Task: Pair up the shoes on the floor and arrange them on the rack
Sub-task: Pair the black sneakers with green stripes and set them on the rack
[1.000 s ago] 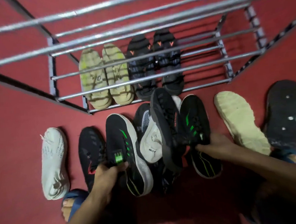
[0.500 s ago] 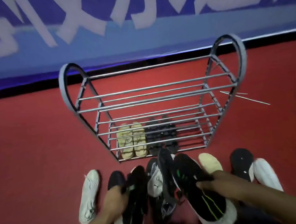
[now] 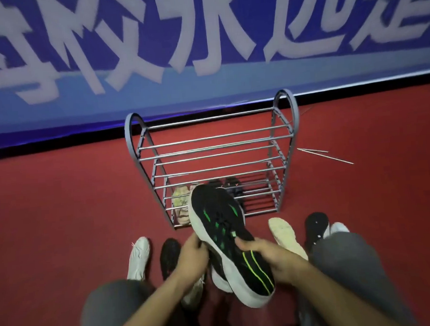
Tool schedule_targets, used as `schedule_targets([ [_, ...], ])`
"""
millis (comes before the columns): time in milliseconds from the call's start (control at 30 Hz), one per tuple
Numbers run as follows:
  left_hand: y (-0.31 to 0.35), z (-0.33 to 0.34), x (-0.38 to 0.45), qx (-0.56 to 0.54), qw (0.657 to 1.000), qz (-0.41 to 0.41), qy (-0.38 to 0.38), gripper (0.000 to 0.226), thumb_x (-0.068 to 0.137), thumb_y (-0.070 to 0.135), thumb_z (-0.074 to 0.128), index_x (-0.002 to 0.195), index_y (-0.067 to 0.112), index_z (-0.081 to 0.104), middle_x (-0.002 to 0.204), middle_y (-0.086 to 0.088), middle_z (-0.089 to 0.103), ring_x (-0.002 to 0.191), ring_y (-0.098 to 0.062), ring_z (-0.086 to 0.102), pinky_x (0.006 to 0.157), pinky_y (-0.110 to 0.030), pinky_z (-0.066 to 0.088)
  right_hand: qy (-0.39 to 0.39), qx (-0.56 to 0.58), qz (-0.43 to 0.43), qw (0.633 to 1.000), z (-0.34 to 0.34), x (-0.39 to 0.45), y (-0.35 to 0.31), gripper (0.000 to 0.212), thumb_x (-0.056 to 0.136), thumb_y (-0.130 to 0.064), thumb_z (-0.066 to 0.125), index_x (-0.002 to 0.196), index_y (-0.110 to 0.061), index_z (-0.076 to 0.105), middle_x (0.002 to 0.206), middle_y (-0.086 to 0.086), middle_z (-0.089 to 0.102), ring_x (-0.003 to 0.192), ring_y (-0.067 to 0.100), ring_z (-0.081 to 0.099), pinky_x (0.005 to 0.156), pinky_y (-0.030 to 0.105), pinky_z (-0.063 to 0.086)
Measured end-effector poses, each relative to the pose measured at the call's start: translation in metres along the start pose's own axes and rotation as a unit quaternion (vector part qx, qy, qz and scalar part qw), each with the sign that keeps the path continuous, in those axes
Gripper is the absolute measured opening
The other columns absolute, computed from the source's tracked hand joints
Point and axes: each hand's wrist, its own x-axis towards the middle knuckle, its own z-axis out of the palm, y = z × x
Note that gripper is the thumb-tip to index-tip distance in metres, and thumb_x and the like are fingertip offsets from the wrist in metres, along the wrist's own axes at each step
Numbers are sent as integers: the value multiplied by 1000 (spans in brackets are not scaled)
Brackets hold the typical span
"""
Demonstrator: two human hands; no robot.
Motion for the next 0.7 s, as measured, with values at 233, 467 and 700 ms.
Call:
schedule_targets([
  [233, -7, 24, -65, -65, 992, -85, 59, 29, 102, 15, 40, 95, 14, 68, 90, 4, 73, 89, -17, 70, 75, -22, 57, 18, -108, -8, 994, 15, -18, 20, 20, 86, -19, 78, 105, -12, 77, 115, 17, 75, 102, 29, 71, 108, 48, 49],
  [467, 16, 21, -51, -326, 934, -145, 7, 44, 102, 48, 46, 109, 15, 73, 103, -11, 78, 95, -26, 76, 79, -37, 61, 43, -151, -45, 987, -2, 35, 16, 80, 44, -58, 94, 108, -15, 76, 107, 8, 79, 99, 21, 75, 99, 36, 56],
  [700, 39, 24, 32, -180, 969, -158, 61, 13, 92, 15, 63, 104, 22, 62, 95, 6, 73, 77, -3, 69, 62, -27, 52, 80, -27, -57, 995, -25, 104, -35, 56, 100, -57, 46, 115, -11, 75, 118, 14, 75, 116, 31, 68, 106, 47, 49],
])
